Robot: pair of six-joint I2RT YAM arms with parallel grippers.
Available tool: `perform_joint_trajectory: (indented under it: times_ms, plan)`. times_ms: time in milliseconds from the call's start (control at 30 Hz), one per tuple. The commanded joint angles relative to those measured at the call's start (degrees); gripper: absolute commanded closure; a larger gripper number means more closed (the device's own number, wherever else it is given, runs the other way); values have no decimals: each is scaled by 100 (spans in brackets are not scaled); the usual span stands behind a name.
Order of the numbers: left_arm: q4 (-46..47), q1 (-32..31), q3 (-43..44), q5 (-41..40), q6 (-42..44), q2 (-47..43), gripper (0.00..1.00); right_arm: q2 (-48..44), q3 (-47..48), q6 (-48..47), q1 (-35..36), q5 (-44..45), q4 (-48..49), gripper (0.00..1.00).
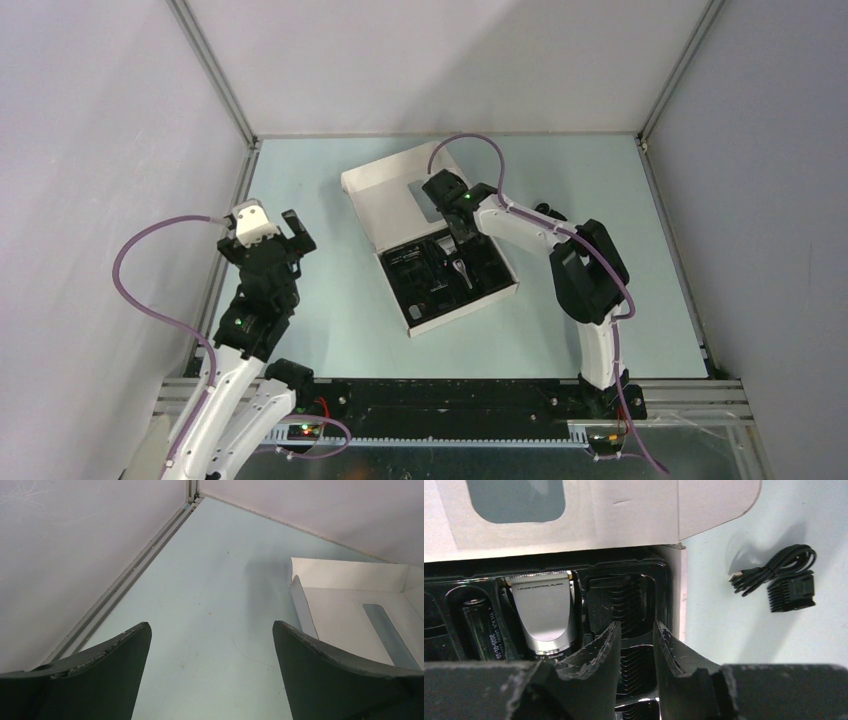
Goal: Sort the hair-cutting tools
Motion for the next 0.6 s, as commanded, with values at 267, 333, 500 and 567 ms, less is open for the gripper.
perform_joint_trajectory:
  times_ms: [267, 333, 500, 567]
  plan:
    - [173, -27, 16, 10, 110, 40, 2, 47, -134, 241, -216, -606, 461, 69]
    - [166, -25, 12, 10, 110, 41, 2, 115, -150, 257, -257, -597, 463, 70]
    - [171, -20, 17, 10, 115, 39, 2, 285, -171, 255, -301, -436, 385, 71]
    - [167, -20, 12, 10, 118, 40, 2, 334, -172, 242, -302, -358, 356, 71]
